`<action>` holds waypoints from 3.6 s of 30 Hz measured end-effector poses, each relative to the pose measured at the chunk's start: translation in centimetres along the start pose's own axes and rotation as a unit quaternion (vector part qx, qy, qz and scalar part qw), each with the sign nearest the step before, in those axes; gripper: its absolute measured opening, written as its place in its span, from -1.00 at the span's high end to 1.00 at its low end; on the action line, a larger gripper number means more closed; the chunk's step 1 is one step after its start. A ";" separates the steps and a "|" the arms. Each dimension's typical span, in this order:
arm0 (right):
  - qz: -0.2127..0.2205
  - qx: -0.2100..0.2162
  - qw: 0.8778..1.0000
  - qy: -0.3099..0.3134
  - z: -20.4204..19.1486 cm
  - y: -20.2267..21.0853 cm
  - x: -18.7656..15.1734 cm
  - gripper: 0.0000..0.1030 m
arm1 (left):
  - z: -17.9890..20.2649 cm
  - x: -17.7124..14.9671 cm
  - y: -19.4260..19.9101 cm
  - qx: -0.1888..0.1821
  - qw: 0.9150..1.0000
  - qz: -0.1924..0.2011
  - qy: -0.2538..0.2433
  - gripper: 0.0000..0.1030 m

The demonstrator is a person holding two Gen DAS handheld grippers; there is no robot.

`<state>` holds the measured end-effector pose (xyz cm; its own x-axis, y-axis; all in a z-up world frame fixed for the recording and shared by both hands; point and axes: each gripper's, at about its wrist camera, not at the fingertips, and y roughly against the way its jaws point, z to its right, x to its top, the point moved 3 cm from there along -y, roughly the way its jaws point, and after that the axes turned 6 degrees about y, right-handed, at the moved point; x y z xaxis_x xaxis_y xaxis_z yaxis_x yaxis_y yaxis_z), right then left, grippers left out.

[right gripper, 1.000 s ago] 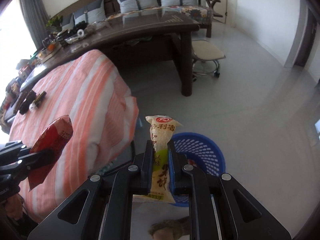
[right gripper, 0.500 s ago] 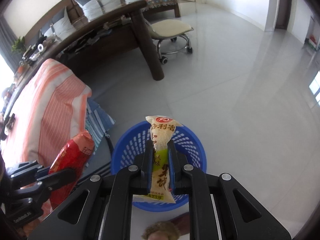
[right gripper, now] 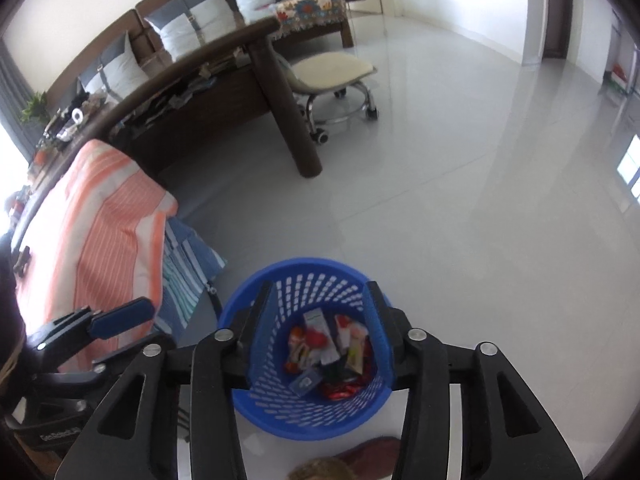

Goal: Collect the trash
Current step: 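Open both tools to drop the wrapper and bread bag into the wastebasket, then move both tools back over the table, then grasp the black coiled rope bundle with the left tool, then grasp the gold foil packet with the right tool while the left tool holds the rope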

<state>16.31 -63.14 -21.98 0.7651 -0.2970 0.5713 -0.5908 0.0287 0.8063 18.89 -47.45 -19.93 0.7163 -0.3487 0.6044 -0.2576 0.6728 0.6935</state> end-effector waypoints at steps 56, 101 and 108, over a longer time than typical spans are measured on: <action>-0.011 0.101 0.945 0.310 -45.1 -2.2 -8.6 -0.99 | -46.5 -3.8 33.2 0.242 0.962 0.030 0.120 -0.40; -0.061 0.172 0.954 0.238 -56.8 -9.7 1.5 -0.75 | -38.0 -14.0 32.0 0.334 0.923 0.059 0.184 -0.41; -0.022 0.130 0.944 0.302 -57.6 -9.5 0.4 0.10 | -38.0 -14.0 32.0 0.334 0.923 0.059 0.183 -0.42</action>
<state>36.98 -8.57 -20.62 0.7508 0.3080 0.5844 -0.5371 -0.2305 0.8114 25.31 3.76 -21.10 0.7978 0.0276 0.6022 -0.6018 0.0962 0.7928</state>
